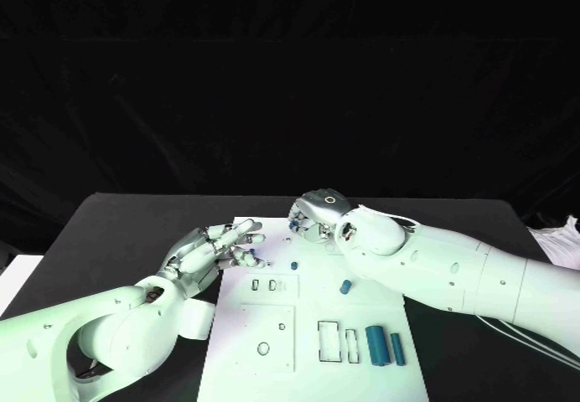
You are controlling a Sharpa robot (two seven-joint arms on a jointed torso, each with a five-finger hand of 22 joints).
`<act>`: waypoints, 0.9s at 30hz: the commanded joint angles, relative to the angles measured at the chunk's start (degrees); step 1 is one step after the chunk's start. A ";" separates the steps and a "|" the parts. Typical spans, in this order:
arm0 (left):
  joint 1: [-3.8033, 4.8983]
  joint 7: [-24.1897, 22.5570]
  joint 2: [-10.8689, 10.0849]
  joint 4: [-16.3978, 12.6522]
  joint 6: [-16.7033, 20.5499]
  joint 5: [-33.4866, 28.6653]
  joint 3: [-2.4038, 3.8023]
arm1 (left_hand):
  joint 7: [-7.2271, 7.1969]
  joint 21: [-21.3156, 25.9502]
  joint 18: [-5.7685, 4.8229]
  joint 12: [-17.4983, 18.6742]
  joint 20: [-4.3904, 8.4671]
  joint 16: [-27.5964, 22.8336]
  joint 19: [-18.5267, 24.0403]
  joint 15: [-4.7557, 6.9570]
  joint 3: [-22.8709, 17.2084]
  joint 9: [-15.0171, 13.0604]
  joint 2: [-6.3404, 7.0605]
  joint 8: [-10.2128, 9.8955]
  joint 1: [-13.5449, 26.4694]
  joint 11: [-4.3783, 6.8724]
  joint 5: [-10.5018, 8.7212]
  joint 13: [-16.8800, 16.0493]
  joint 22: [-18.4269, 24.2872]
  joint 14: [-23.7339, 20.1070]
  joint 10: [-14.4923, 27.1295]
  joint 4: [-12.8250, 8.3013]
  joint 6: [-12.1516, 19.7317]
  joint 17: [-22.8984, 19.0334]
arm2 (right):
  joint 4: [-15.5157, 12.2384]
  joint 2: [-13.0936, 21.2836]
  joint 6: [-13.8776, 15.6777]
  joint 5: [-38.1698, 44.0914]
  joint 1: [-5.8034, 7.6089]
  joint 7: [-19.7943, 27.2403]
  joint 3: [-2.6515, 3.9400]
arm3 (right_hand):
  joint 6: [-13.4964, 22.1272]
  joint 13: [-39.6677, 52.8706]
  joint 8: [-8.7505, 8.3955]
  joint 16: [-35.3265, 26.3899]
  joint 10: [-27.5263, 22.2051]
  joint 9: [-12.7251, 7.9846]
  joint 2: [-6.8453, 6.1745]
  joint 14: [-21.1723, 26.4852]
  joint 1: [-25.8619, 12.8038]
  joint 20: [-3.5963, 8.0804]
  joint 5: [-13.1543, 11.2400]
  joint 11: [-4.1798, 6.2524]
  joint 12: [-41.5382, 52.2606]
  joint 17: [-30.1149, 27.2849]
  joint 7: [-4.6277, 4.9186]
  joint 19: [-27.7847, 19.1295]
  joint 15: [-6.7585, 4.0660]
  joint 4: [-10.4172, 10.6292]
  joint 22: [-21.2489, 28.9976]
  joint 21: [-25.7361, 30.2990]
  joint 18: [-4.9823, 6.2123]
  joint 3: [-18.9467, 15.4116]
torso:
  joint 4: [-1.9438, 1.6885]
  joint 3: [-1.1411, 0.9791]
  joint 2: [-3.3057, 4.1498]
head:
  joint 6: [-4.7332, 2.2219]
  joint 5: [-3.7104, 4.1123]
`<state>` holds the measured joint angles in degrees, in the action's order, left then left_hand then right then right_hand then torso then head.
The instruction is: Assemble the parts on the task board
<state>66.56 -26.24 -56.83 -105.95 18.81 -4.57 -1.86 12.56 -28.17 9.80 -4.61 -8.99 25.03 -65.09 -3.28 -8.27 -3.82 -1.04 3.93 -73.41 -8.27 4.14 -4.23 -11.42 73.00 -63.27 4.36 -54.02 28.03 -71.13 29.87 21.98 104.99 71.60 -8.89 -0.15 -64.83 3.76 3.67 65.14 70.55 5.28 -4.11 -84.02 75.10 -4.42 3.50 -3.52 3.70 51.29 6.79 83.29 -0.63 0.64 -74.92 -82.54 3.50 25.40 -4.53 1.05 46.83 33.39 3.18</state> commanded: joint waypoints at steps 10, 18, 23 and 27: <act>0.17 -0.19 0.14 -0.08 -1.54 -0.10 0.05 | -0.13 -0.12 0.44 0.05 -0.04 0.26 0.33 -0.13 0.08 0.01 0.10 0.02 0.46 0.08 0.09 0.07 -0.01 -0.51 0.48 -0.36 0.41 0.07 | 0.28 -0.87 -3.11 2.94 -0.02 -1.70 -0.05 | -0.10 0.02 -0.01 0.39 -0.01 0.06 -0.64 -1.16 -0.24 -0.14 -0.09 -0.27 -0.18 -0.02 0.16 0.06 -0.07 0.50 -0.60 -0.33 -0.57 0.11 | -0.07 0.10 0.16 | 0.35 -0.06; 0.18 -0.15 0.11 -0.11 -1.78 -0.10 0.05 | -0.13 -0.12 0.44 0.05 -0.04 0.26 0.33 -0.13 0.08 0.01 0.10 0.02 0.46 0.08 0.09 0.07 -0.01 -0.51 0.48 -0.36 0.41 0.07 | 0.52 -1.18 -3.65 4.05 -0.02 -3.16 -0.06 | 0.18 -0.02 -0.08 0.07 -0.36 0.00 -1.21 -1.01 -0.53 -0.21 -0.23 -0.34 -0.24 -0.63 0.19 -0.29 0.00 0.84 0.02 -0.02 -0.43 0.11 | -0.13 0.13 0.22 | 0.41 0.11; 0.18 -0.13 0.09 -0.13 -1.92 -0.10 0.05 | -0.11 -0.10 0.44 0.04 -0.07 0.23 0.42 -0.16 0.07 0.00 0.09 0.03 0.45 0.06 0.09 0.07 0.00 -0.63 0.54 -0.41 0.43 0.12 | 0.51 -1.40 -2.99 4.30 -0.01 -3.67 -0.07 | 1.73 -0.15 -0.25 -1.56 -2.01 -0.38 -2.39 -0.36 -1.00 -0.49 -0.33 -0.82 -0.32 -3.03 0.65 -1.55 0.42 1.45 2.41 1.23 0.04 0.02 | -0.22 0.17 0.23 | 0.26 0.12; 0.18 -0.09 0.07 -0.16 -1.96 -0.10 0.05 | -0.11 -0.10 0.44 0.04 -0.07 0.23 0.42 -0.16 0.07 0.00 0.09 0.03 0.45 0.06 0.09 0.07 0.00 -0.63 0.54 -0.41 0.43 0.12 | 0.55 -1.50 -2.52 4.32 0.01 -4.02 -0.08 | 6.46 -0.30 -0.23 -5.85 -8.42 -1.47 -4.81 1.03 -1.77 -1.44 -0.83 -2.20 -0.36 -8.81 1.31 -5.38 1.54 2.69 10.01 5.50 1.48 -1.96 | -0.23 0.19 0.27 | 0.23 0.19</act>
<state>66.66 -26.10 -56.81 -105.93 18.28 -4.60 -1.86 12.56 -28.17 9.80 -4.61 -8.99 25.03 -65.09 -3.48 -8.27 -3.82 -1.04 3.93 -73.41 -8.07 4.14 -4.24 -11.41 72.80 -63.06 4.36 -54.03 28.10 -70.58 28.51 19.77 108.01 71.61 -11.93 -0.23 -59.24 3.51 3.74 60.00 63.34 4.03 -8.29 -83.16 73.21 -5.73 2.86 -5.45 3.48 43.42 8.03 78.61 0.64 3.18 -66.21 -77.81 4.33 23.93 -4.72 1.21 47.07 33.65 3.33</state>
